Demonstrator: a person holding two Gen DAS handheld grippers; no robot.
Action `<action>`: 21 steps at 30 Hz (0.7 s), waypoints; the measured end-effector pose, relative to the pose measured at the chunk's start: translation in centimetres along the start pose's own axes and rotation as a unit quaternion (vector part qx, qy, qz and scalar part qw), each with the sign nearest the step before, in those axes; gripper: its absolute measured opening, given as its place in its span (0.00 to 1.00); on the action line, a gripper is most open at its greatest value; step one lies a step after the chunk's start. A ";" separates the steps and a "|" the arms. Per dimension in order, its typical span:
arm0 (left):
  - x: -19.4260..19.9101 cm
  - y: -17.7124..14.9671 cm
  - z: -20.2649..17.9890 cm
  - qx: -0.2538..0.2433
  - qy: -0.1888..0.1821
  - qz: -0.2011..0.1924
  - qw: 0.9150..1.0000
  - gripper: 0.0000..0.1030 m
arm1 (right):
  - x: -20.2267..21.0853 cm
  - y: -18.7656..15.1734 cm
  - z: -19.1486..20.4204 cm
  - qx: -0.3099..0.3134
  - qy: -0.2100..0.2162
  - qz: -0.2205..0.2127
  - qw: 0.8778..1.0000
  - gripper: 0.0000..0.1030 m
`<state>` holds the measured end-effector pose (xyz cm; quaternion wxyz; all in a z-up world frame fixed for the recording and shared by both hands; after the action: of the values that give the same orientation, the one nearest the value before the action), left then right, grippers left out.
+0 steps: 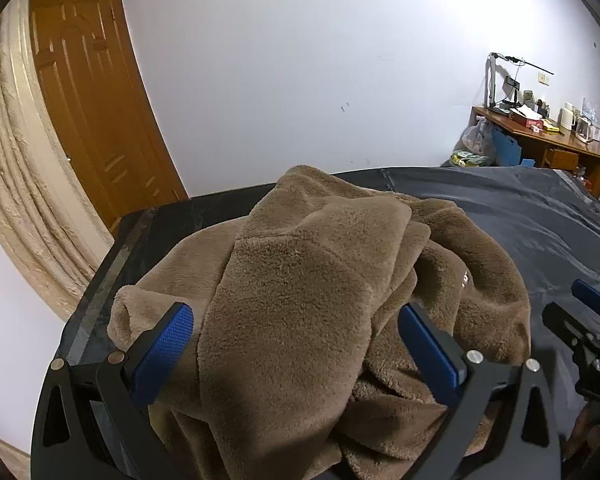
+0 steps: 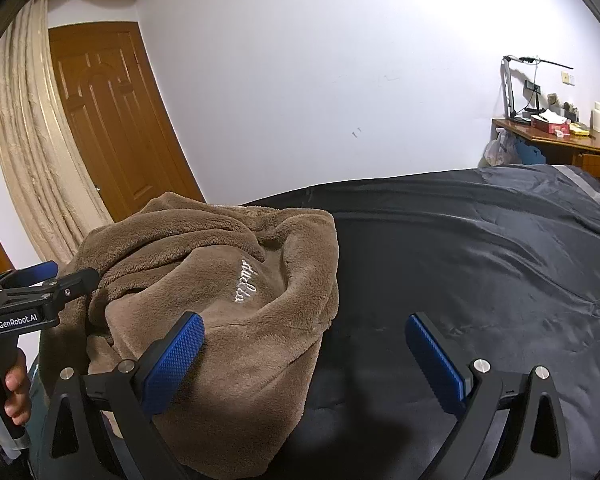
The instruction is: Fold clothes
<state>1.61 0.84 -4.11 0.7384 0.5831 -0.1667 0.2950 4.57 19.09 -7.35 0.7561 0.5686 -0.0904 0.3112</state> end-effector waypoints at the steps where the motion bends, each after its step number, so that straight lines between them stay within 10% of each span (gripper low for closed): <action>1: 0.3 -0.4 -0.1 -0.001 0.000 -0.001 1.000 1.00 | 0.0 0.0 0.0 0.000 0.000 0.000 1.000 0.99; 21: 6.1 -7.4 -1.3 -0.014 -0.003 -0.006 1.000 1.00 | 0.1 0.0 0.2 0.001 0.003 0.003 1.000 0.99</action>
<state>10.88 2.46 -6.48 0.7478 0.5742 -0.1694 0.2868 4.66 18.92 -7.25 0.7549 0.5679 -0.0902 0.3153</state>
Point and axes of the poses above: each gripper's, at about its wrist camera, not at the fingertips, and x roughly against the way its jaws point, z to its left, y to its top, the point moved 2 cm from there along -x, roughly the way its jaws point, and after that the axes turned 7 degrees about y, right-handed, at the moved point
